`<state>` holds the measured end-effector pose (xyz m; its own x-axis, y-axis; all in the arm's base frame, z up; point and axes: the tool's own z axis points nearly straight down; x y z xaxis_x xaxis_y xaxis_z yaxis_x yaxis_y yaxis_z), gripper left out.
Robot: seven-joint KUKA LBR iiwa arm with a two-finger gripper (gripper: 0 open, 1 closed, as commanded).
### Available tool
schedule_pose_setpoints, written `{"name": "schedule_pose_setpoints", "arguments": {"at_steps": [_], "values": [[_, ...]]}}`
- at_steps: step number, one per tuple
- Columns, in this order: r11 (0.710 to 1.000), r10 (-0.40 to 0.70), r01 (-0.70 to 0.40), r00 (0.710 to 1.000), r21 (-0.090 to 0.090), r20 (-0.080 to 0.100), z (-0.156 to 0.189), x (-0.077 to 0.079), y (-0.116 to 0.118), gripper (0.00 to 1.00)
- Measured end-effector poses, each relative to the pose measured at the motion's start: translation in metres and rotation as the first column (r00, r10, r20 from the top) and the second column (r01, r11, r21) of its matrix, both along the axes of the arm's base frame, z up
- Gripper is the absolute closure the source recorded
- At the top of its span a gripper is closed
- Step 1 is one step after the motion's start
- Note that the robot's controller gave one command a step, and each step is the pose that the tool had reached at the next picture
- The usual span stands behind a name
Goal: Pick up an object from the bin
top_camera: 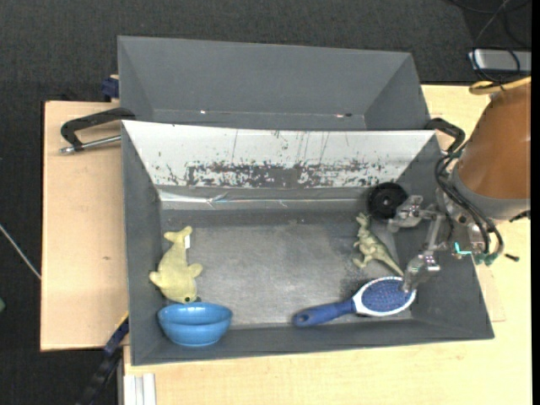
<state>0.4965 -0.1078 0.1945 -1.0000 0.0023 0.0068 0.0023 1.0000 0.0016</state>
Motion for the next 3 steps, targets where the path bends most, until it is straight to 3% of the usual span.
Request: {"name": "schedule_pose_setpoints", "arguments": {"at_steps": [1, 2, 3], "values": [[0.996, 0.09, -0.09, 0.996, -0.003, 0.014, -0.096, 0.017, -0.002, 0.0], [0.996, 0.092, -0.092, 0.996, 0.0, 0.004, -0.097, 0.015, -0.002, 1.0], [0.991, 0.133, -0.133, 0.991, -0.005, 0.021, 0.062, 0.022, 0.017, 1.0]]}}
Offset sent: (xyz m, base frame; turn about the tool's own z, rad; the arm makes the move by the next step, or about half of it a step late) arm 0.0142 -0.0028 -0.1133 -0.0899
